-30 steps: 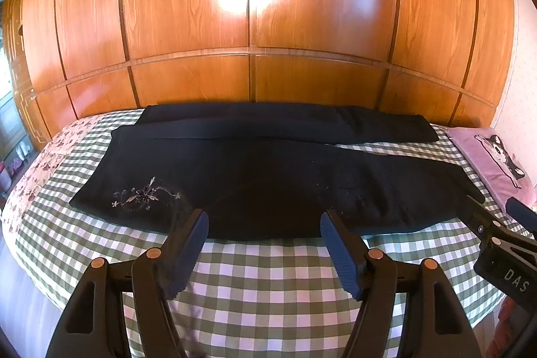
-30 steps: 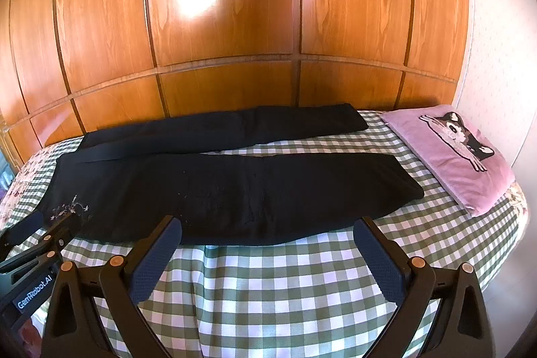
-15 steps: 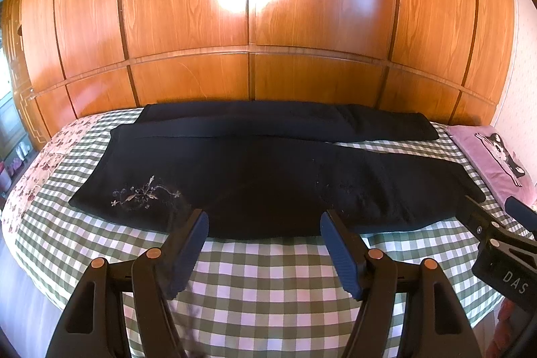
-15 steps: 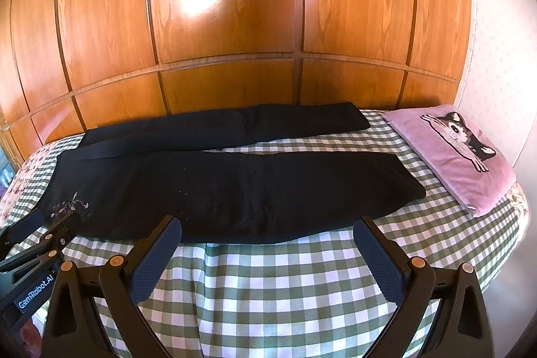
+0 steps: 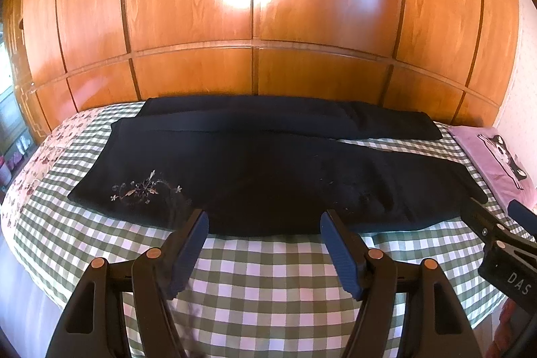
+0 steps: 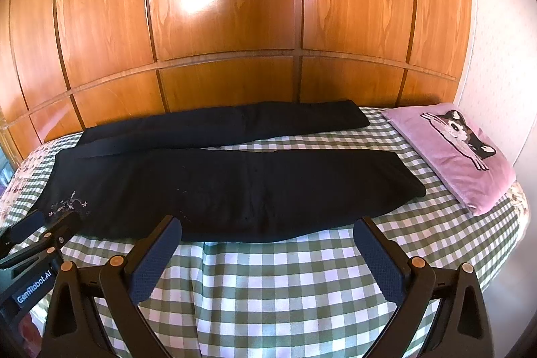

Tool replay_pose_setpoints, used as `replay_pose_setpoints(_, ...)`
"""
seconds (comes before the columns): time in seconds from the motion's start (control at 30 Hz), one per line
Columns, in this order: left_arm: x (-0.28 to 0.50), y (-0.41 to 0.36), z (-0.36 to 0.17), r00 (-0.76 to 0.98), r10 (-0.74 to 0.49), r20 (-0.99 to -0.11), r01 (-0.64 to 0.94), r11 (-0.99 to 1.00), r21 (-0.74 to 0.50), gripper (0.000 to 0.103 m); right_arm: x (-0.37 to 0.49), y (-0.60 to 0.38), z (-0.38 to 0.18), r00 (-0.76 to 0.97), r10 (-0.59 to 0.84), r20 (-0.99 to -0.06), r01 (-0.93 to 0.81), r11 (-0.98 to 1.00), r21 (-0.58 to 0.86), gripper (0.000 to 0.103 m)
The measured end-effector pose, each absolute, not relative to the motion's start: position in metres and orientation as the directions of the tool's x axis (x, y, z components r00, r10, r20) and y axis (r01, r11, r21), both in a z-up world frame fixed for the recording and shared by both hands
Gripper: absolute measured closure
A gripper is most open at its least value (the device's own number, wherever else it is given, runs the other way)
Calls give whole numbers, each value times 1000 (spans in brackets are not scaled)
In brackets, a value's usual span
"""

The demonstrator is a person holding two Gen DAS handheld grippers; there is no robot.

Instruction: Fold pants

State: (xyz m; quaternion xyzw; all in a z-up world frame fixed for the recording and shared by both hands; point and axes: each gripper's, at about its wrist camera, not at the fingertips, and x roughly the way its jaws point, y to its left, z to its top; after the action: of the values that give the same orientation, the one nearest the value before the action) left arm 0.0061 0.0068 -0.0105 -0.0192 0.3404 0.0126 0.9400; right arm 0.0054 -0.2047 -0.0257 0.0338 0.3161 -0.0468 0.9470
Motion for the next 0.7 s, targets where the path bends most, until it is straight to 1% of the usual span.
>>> replay_pose_setpoints(0.17, 11, 13, -15, 757, 5, -654, -51, 997, -52, 32, 9, -211, -29, 786, -78, -613, 125, 992, 33, 0)
replay_pose_setpoints(0.27, 19, 22, -23, 719, -31, -694, -46, 995, -93, 32, 15, -217, -35, 762, -107, -638, 150, 989, 13, 0)
replay_pose_setpoints(0.33, 24, 34, -32, 678, -124, -725, -30, 980, -196, 32, 25, -224, -46, 716, -130, -686, 163, 987, -17, 0)
replay_pose_setpoints(0.37, 26, 42, -39, 649, -168, -742, -42, 966, -256, 32, 28, -227, -52, 699, -128, -704, 163, 986, -18, 0)
replay_pose_setpoints(0.43, 29, 60, -51, 612, -246, -752, -98, 919, -381, 32, 34, -233, -60, 680, -125, -723, 166, 986, -15, 0)
replay_pose_setpoints(0.5, 33, 71, -60, 580, -250, -775, -136, 909, -395, 33, 39, -243, -69, 657, -128, -743, 183, 983, -8, 0)
replay_pose_setpoints(0.63, 40, 93, -76, 589, -209, -781, -193, 902, -387, 34, 45, -265, -81, 649, -37, -760, 194, 974, 118, 0)
replay_pose_setpoints(0.7, 42, 108, -85, 602, -195, -774, -228, 887, -401, 34, 48, -281, -89, 655, 54, -754, 190, 954, 234, 2)
